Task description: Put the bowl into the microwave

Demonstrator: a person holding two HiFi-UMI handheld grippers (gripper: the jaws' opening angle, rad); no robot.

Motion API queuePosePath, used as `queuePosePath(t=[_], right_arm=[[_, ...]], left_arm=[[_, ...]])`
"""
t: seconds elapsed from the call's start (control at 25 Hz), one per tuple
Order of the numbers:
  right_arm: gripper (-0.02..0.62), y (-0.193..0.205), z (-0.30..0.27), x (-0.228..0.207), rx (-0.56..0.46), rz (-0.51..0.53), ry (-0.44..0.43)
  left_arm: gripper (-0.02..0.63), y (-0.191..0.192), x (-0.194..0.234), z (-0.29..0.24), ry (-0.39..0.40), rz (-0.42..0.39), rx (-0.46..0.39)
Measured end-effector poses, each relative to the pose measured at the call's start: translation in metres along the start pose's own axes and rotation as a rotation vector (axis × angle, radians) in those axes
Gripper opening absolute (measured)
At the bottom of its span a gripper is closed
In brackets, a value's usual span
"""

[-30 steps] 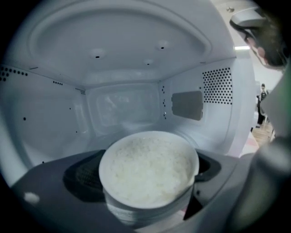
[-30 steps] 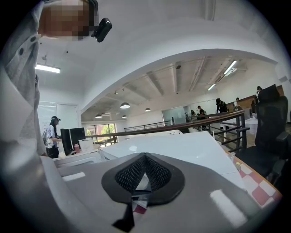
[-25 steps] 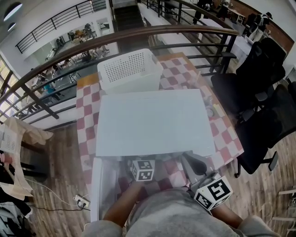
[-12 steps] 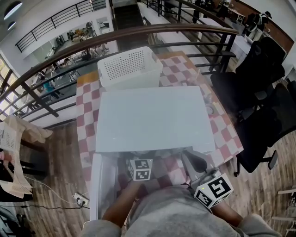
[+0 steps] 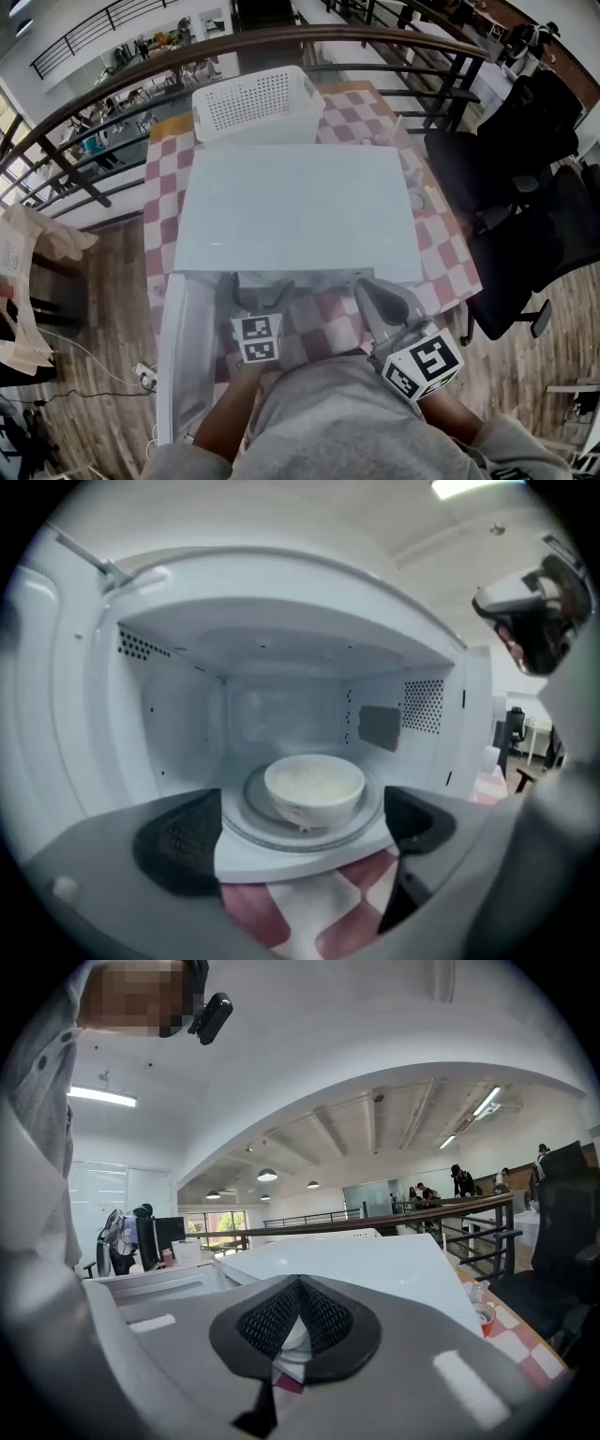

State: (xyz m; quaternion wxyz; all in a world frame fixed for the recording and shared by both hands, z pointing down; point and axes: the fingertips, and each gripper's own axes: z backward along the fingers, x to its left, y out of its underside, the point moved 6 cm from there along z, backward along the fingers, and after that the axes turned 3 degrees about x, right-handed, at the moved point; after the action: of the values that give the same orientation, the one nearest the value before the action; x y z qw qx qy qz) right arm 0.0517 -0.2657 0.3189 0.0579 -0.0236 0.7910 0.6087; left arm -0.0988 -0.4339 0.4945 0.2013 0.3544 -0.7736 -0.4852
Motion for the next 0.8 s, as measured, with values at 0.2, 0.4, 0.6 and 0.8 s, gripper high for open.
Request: queuePosePath(t=[0.2,0.4,0.6,0.8], right_arm=[[-0.002,0.001,0.019,-0.021,0.022,0.022,-0.025],[-0.002,0.005,0.049,-0.059,0.037,0.012,-0.065],[-0.002,0.016,0.074,-0.095,0.059,0.024,-0.080],[0.000,0.021,0.102,-0.110,0.053,0.054,-0.115]], left_arm=[[0.518,-0.007,-0.017,0.043,-0.053,0.057,-0.076],[0.434,-0.020,-0.052,0.088,-0.059,0.078,-0.120],[0.363,-0.030,-0.085,0.125,-0.092,0.146,-0.175],[0.283,-0.035,-0.131,0.154,-0.103,0.128,-0.214]])
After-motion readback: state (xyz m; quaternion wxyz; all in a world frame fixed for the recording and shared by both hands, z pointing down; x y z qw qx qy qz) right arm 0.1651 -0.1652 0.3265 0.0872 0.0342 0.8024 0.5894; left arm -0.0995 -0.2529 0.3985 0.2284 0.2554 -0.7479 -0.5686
